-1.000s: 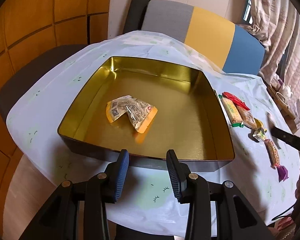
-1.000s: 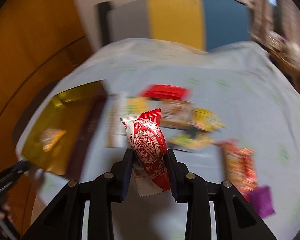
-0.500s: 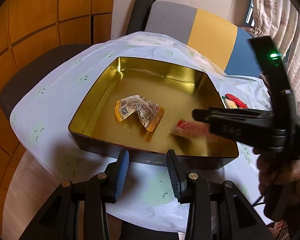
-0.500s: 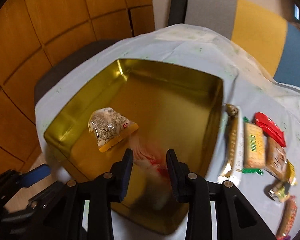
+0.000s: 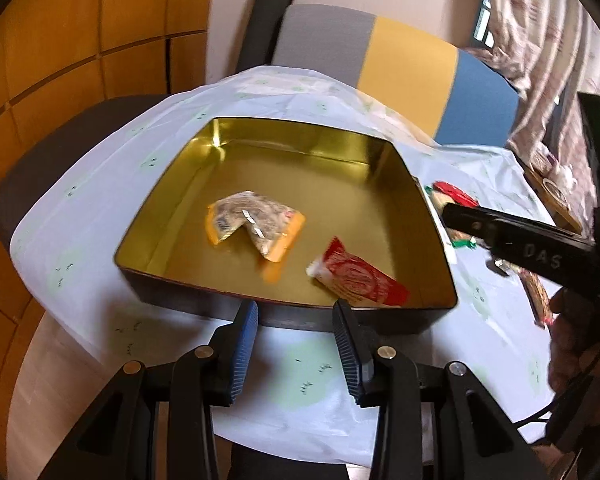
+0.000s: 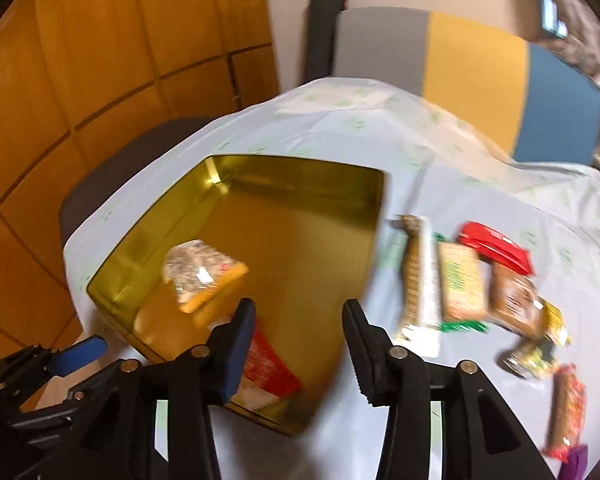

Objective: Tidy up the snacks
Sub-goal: 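Carry the red-and-white candy into the gold tin and release with the right gripper, then grasp the purple pouch with the right gripper while the left grasps the peanut bar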

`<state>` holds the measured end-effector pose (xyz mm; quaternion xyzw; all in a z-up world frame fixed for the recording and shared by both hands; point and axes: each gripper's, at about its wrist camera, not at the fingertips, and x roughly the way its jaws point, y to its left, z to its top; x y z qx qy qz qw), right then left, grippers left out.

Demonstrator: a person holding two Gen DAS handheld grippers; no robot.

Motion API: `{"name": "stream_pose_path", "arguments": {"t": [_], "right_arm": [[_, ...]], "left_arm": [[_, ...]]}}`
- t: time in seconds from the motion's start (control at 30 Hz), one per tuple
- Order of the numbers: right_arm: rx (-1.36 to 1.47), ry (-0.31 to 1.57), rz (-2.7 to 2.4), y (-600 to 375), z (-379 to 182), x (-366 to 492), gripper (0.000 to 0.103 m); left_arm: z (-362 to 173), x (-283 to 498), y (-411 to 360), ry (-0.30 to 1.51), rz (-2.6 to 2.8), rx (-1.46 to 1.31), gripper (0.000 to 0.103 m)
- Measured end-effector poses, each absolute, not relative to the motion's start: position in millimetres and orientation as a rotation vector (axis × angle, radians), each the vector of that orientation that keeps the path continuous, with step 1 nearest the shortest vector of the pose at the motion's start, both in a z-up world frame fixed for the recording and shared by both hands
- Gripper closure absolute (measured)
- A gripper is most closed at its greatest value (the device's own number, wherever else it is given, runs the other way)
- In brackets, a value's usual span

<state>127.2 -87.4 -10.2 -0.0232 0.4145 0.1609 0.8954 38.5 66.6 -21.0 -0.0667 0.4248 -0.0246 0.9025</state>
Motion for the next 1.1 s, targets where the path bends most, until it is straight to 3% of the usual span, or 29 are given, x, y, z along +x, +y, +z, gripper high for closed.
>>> {"name": "stream_pose_path", "arguments": {"t": [1.1], "right_arm": [[0.227,0.92,-0.345,-392.7,-52.0,32.5,0.042]], "left_arm": [[-27.1,33.5,0.0,0.918,-0.217,-0.002,0.064]]}}
